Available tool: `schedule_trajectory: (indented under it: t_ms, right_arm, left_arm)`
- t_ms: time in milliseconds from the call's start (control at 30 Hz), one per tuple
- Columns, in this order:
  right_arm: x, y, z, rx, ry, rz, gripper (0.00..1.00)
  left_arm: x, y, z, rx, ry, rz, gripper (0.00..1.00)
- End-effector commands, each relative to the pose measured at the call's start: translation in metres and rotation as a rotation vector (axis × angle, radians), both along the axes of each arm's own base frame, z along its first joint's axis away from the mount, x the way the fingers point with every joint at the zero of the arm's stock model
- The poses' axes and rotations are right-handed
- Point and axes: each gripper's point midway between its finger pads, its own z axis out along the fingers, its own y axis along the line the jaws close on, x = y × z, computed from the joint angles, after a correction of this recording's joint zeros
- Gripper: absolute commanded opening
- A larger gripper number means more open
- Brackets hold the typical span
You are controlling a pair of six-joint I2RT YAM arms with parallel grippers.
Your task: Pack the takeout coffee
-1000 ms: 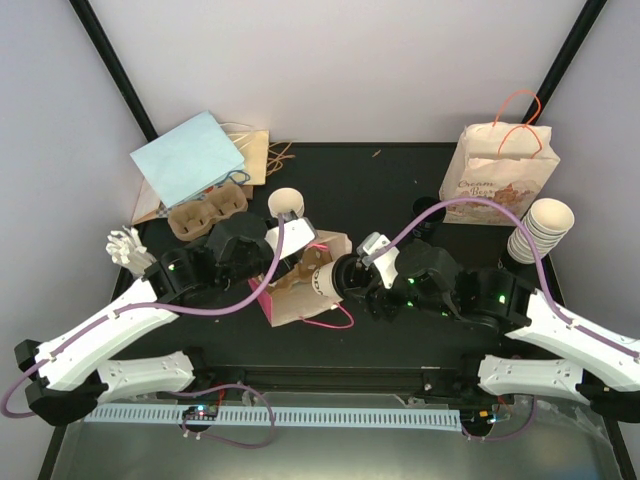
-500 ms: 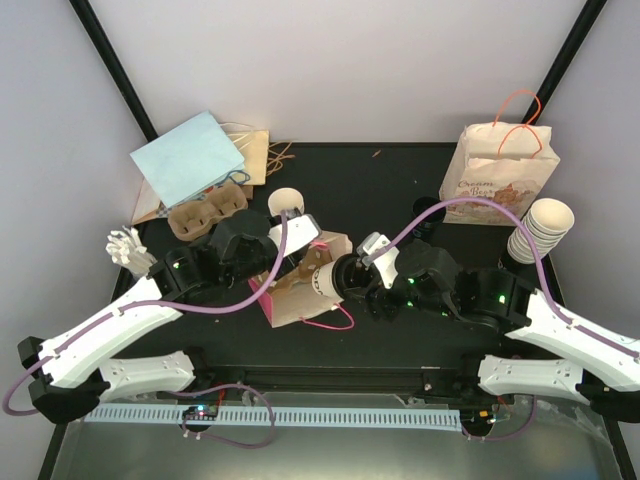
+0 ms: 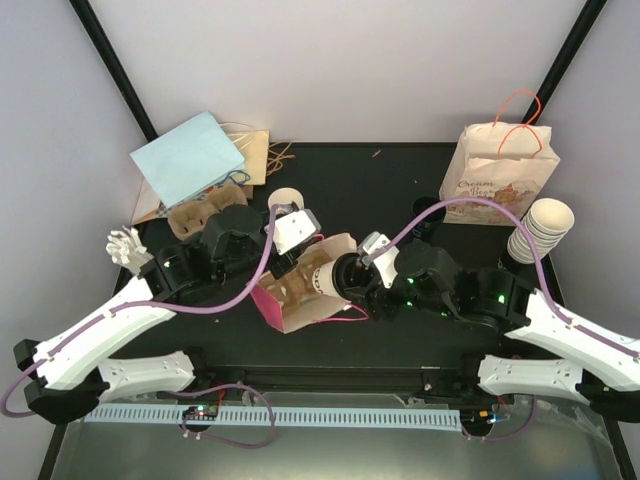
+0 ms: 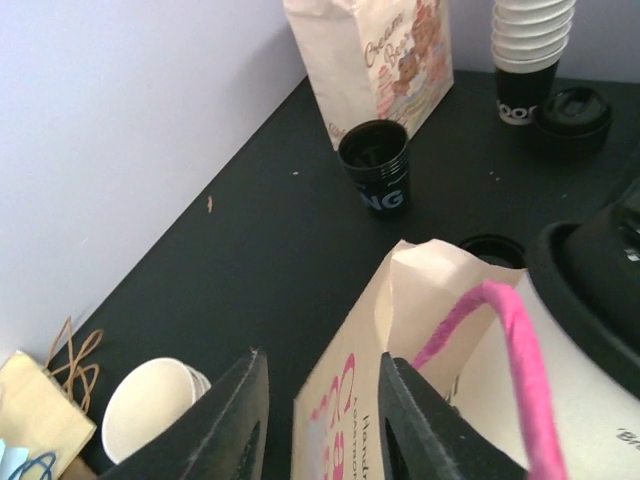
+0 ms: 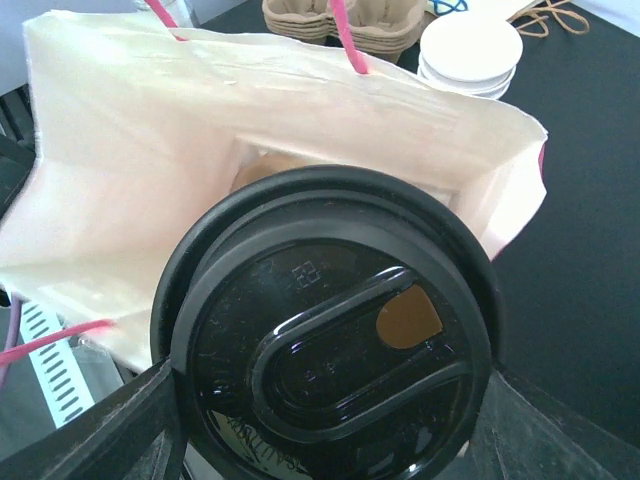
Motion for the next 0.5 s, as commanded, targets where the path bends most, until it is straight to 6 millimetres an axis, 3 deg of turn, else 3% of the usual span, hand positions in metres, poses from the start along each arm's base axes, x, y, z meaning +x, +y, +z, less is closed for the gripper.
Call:
schedule_trajectory:
  t_ms: [0,167,333,467]
  right_arm:
    - [0.005,0.005,0.005,0.013,-0.037,-0.007,0.57]
    - [0.006,0.013,0.005,0.014,-0.043,0.004,0.57]
    - [0.003,0.022,0.0,-0.011,-0.048,0.027,0.57]
    - [0.002,0.03,-0.005,-0.04,-0.051,0.036,0.57]
  left_arm:
    - [-0.019,-0.001,0.02,-0.069,0.024,-0.069,0.29]
    - [-0.021,0.0,0.01,-0.068,0.045,-0.069,0.19]
    - [-0.02,0.0,0.01,-0.084,0.04,-0.064,0.02]
    - [-0.022,-0.001,0.016,-0.106,0.025,-0.08,0.01]
